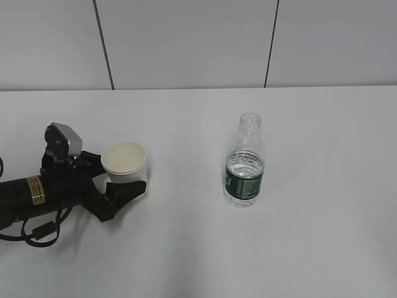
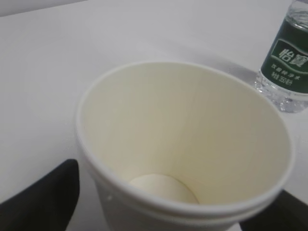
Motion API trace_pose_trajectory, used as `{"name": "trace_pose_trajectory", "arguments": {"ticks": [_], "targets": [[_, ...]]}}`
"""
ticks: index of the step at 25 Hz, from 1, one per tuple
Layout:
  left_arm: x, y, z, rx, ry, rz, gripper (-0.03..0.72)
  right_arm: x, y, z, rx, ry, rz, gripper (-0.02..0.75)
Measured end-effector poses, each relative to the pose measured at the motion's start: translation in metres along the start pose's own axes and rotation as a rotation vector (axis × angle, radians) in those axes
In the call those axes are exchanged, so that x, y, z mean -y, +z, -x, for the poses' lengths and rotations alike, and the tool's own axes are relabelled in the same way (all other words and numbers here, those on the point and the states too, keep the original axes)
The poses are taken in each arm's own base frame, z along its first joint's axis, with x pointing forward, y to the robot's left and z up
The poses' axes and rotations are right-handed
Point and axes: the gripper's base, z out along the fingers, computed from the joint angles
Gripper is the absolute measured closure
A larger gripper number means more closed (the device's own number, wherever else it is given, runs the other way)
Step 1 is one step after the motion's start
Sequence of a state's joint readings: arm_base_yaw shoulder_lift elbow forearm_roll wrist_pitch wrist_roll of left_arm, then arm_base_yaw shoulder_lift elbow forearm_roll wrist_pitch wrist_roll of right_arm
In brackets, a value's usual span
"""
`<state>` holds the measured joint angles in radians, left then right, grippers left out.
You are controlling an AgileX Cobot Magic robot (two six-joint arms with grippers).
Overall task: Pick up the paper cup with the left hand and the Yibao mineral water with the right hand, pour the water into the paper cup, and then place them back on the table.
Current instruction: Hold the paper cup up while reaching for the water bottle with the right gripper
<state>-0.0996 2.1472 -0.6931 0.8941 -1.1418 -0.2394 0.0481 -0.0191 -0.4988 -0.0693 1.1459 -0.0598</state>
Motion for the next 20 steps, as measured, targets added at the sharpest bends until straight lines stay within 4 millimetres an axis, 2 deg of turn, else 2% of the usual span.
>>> {"name": "trace_pose_trajectory", "arguments": {"ticks": [4, 12, 20], "targets": [[-0.0001, 0.0, 0.0, 0.0, 0.0, 0.001, 0.113, 0.0, 0.0, 0.0, 0.0, 0.0, 0.0, 0.146], [-0.0002, 0.0, 0.0, 0.0, -0.001, 0.002, 0.208, 0.0, 0.0, 0.0, 0.0, 0.0, 0.0, 0.146], [-0.0004, 0.0, 0.0001, 0.001, -0.002, 0.004, 0.215, 0.0, 0.0, 0.0, 0.0, 0.0, 0.0, 0.146]]}}
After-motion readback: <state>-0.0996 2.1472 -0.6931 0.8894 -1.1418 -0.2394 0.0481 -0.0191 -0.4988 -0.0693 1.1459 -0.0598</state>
